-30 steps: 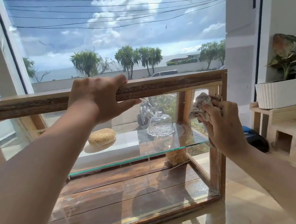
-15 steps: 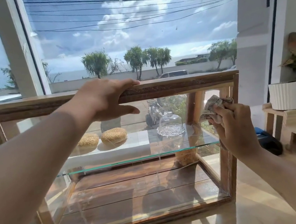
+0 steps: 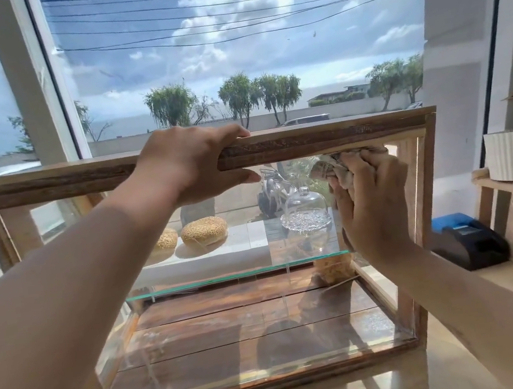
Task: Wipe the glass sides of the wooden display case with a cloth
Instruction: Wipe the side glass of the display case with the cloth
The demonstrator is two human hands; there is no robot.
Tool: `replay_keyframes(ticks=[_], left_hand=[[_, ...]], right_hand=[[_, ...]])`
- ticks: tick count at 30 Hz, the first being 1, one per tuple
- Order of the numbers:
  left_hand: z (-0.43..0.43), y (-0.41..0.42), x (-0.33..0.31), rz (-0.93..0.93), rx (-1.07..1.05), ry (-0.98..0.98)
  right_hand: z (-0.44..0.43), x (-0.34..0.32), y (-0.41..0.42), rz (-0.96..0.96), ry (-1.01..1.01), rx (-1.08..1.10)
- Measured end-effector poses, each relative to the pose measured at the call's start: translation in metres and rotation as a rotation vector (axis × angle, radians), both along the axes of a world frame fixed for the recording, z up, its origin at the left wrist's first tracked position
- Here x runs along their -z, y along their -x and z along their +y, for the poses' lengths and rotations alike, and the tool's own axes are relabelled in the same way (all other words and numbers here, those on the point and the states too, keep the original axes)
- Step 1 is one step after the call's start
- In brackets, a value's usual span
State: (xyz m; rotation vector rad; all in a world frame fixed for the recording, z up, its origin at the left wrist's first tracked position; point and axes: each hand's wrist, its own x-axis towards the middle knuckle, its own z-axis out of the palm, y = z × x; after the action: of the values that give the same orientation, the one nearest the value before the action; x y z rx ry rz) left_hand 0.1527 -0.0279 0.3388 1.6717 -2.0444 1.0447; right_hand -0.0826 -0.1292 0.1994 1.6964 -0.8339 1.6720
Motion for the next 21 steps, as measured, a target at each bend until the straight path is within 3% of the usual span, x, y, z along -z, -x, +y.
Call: replay_keyframes(ticks=[6,11,14,18,21], left_hand=[[0.001,0.004,0.0,0.018,-0.016,0.009],[0.004,0.005,-0.001,0.063,-0.01,-0.007],[0.005,0.006,-0.001,0.079,-0.026,-0.028],[0.004,0.005,-0.001,0.072,-0.037,-0.032],[0.002,0.004,-0.001,0.057,-0.05,-0.029]], right_hand=[[-0.005,0.013,0.038,0.441,0.083,0.038],[-0.001,0.002,0.018,0.271,0.047,-0.025],[0.002,-0.004,-0.006,0.391,0.12,-0.053],[-0.004,-0.005,0.021,0.639,0.198,-0.005],[-0.005,-0.011,0.035,0.539,0.136,-0.024]])
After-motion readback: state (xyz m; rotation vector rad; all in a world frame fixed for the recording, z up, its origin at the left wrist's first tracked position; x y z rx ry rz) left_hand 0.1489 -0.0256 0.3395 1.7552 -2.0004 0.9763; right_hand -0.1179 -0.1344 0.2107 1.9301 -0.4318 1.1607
